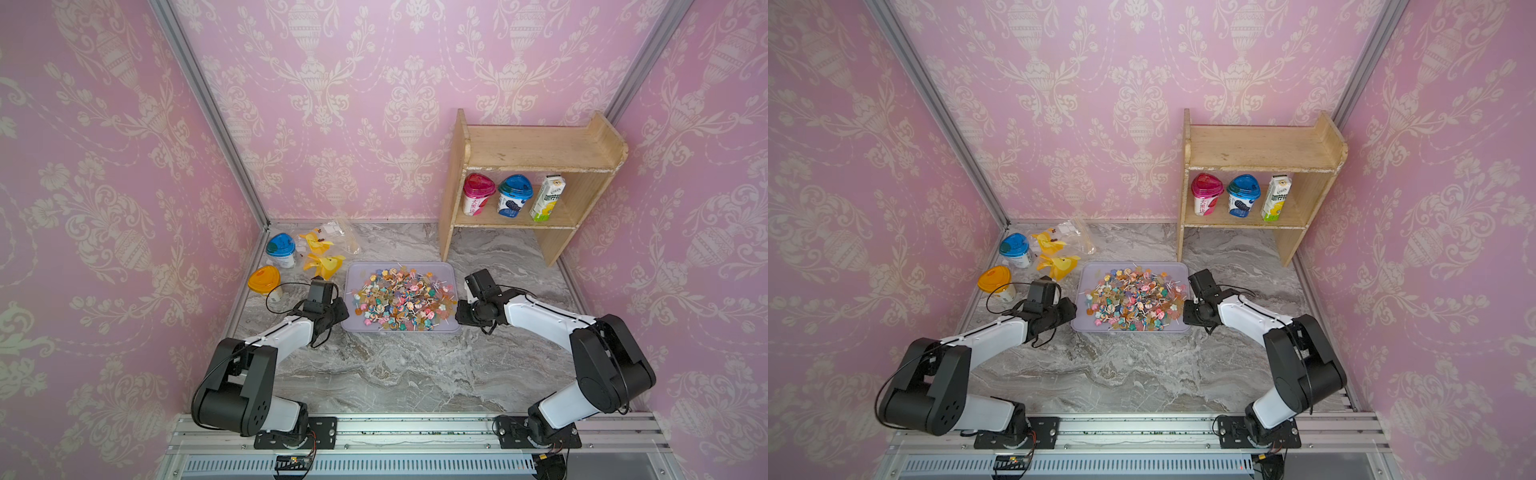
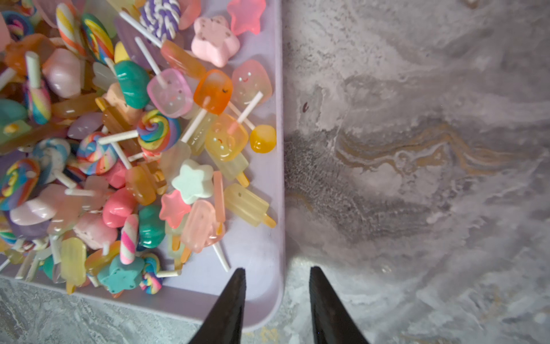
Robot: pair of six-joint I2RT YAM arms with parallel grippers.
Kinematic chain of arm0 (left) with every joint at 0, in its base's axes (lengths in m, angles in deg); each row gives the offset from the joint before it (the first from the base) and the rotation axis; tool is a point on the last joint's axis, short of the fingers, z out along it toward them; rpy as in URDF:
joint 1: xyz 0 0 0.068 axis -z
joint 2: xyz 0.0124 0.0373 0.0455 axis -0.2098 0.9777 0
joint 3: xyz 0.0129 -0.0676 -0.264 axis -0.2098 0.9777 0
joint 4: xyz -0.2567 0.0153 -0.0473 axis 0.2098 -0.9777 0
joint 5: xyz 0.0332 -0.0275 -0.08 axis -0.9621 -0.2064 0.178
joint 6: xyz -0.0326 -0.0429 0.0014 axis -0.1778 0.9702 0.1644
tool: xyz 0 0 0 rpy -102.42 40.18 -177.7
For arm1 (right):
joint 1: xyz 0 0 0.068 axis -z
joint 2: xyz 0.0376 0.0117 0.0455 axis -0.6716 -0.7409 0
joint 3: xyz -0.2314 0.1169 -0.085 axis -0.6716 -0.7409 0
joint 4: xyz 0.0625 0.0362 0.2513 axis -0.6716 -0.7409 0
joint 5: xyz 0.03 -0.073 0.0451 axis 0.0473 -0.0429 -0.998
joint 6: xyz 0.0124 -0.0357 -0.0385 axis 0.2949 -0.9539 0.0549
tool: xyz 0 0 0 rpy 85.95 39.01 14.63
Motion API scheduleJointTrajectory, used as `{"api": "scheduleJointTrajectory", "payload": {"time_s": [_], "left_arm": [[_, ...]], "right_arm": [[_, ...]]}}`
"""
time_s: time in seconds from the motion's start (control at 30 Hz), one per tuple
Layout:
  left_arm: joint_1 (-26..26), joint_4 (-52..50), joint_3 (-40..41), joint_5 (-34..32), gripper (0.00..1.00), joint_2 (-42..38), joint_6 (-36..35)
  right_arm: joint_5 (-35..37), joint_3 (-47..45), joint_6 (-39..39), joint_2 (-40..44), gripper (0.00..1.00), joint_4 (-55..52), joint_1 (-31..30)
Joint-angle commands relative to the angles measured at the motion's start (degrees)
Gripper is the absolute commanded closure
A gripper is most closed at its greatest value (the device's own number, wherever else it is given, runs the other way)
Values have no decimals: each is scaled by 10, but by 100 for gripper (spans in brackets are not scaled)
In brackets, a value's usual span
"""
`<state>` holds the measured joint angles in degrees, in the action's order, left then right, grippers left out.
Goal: Pour candies out of the ziploc bag
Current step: Move the tray to the center of the board.
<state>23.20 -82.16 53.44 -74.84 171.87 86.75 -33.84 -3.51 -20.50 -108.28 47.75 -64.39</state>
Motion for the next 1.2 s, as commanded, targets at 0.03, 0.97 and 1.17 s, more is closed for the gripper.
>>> {"api": "scheduleJointTrajectory", "payload": {"time_s": [0.03, 0.97, 1.17], "left_arm": [[7, 31, 18, 16, 67, 22, 14], [84, 71, 2, 8, 83, 59, 47], [83, -18, -36, -31, 57, -21, 10]], "right_arm": [[-15, 7, 5, -25, 65, 3, 1], [39, 12, 12, 10, 68, -30, 11], [63, 15, 5, 72, 58, -58, 13]]}}
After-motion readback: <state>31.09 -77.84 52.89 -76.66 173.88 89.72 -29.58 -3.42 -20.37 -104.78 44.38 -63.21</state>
